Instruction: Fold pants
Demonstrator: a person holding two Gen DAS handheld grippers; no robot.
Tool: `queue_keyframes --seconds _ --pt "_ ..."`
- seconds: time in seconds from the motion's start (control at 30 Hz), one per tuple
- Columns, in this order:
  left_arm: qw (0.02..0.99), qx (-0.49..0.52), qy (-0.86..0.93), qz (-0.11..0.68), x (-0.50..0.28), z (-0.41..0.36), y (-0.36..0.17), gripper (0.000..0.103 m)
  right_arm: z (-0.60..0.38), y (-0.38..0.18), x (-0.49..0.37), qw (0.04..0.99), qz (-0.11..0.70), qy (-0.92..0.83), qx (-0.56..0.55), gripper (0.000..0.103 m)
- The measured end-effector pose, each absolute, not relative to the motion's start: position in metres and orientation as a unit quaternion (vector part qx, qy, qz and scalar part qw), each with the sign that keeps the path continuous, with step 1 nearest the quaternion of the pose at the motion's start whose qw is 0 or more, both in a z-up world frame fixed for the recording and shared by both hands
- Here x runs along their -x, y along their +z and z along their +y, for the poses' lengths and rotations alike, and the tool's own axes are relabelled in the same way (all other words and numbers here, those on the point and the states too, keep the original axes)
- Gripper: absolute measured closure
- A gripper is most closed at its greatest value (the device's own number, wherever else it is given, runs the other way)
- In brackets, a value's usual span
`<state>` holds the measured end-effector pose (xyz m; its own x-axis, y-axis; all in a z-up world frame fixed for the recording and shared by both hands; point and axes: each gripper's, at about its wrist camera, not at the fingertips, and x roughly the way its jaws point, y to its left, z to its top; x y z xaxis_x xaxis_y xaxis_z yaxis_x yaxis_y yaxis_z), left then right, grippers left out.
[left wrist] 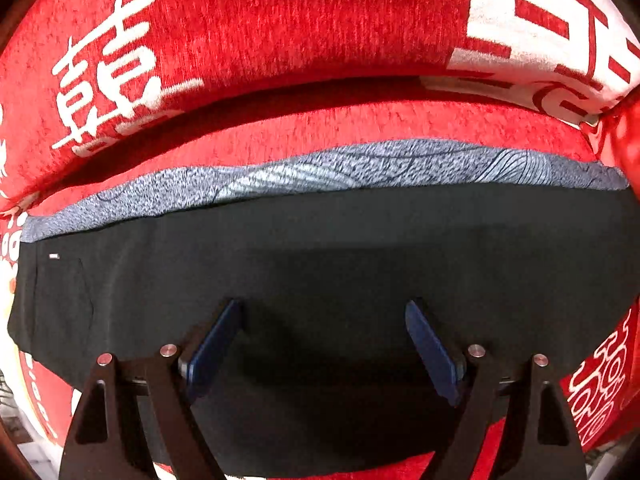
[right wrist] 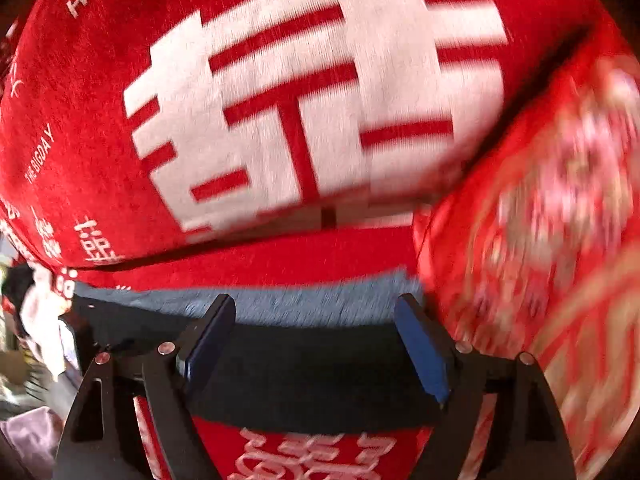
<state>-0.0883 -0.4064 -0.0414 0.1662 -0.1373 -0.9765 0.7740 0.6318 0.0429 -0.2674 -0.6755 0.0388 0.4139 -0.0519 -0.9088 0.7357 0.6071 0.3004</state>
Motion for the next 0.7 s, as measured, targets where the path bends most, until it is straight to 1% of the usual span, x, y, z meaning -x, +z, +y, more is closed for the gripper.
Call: queue_keyframes --seconds 0.1,0.17,0.23,0.3,0.33,0.37,0.4,0.43,0.47,0.57,0.63,0.67,0.7 --pt "0.71 -0.287 -0.329 0.553 0.089 -0.415 -0.035 0.017 -0.65 0.01 0.286 0.716 0.499 -0.274 -0.404 0.019" --pt "0.708 -0.289 -0.333 0.552 0.09 -0.42 -0.036 0.017 -0.629 -0.019 0.311 0.678 0.511 -0.299 -0.436 0.024" --pt "0.705 -0.298 -0.332 0.551 0.093 -0.425 -0.041 0.017 -0.619 -0.038 0.324 0.654 0.516 -0.319 -0.452 0.039" --pt "0.708 -0.295 -0.332 0.549 0.097 -0.423 -0.046 0.017 -0.619 -0.054 0.336 0.642 0.496 -0.344 -0.472 0.044" --pt "0.71 -0.291 -0.332 0.549 0.097 -0.422 -0.047 0.017 -0.621 -0.058 0.339 0.642 0.482 -0.353 -0.481 0.06" --pt "0.71 -0.288 -0.332 0.55 0.097 -0.42 -0.047 0.017 -0.627 -0.062 0.341 0.642 0.468 -0.364 -0.487 0.072" --pt "0.71 -0.285 -0.333 0.552 0.096 -0.419 -0.047 0.017 -0.631 -0.061 0.342 0.64 0.467 -0.371 -0.484 0.091" --pt "0.709 -0.285 -0.33 0.554 0.095 -0.419 -0.046 0.017 -0.634 -0.058 0.341 0.644 0.462 -0.374 -0.482 0.094" --pt "0.71 -0.288 -0.325 0.555 0.094 -0.419 -0.045 0.017 -0.638 -0.047 0.337 0.662 0.45 -0.369 -0.472 0.094" --pt "0.725 -0.281 -0.325 0.538 0.092 -0.416 -0.029 0.017 -0.639 -0.003 0.319 0.731 0.431 -0.348 -0.399 0.094" --pt "0.724 -0.287 -0.325 0.537 0.093 -0.418 -0.028 0.017 -0.643 -0.003 0.313 0.73 0.446 -0.343 -0.388 0.094" --pt "0.72 -0.296 -0.319 0.54 0.092 -0.421 -0.032 0.017 -0.649 -0.017 0.311 0.71 0.47 -0.342 -0.398 0.093" --pt "0.717 -0.303 -0.31 0.545 0.09 -0.423 -0.035 0.017 -0.651 -0.033 0.313 0.689 0.491 -0.337 -0.413 0.089"
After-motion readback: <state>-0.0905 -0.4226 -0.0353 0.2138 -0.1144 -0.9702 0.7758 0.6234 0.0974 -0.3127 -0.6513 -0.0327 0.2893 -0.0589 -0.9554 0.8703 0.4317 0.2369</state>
